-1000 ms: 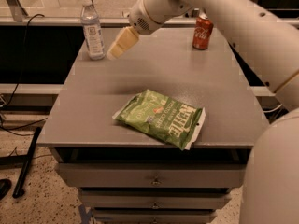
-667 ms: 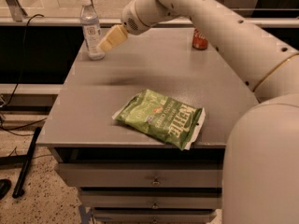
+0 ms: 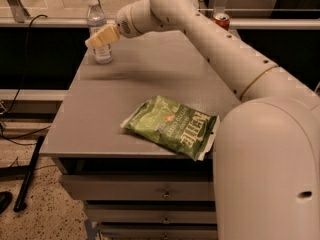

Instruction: Move blue plastic bottle near green jalapeno chip bag

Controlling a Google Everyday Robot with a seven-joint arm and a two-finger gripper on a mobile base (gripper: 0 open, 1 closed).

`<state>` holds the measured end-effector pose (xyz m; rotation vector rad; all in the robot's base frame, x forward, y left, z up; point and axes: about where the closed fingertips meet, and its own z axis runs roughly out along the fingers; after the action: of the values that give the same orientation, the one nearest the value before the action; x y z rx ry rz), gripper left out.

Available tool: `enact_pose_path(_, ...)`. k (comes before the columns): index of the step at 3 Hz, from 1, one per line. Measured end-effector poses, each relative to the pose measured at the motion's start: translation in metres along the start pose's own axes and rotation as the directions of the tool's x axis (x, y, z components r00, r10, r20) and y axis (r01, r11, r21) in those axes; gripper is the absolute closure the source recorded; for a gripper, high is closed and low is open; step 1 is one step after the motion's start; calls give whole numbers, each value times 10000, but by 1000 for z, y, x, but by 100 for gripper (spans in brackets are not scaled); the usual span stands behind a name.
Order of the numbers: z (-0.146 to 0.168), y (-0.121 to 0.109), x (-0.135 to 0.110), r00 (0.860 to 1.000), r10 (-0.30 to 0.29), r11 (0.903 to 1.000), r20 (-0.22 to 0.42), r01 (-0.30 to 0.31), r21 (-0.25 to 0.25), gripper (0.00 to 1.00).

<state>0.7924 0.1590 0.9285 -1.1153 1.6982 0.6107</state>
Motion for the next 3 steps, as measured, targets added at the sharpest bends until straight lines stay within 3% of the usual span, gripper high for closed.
enact_pose_path(1, 26, 4, -10, 9975, 313, 9992, 635, -295, -288, 0)
enact_pose_path(3, 49, 11, -16, 9884, 759, 9963, 1318, -697, -509, 42)
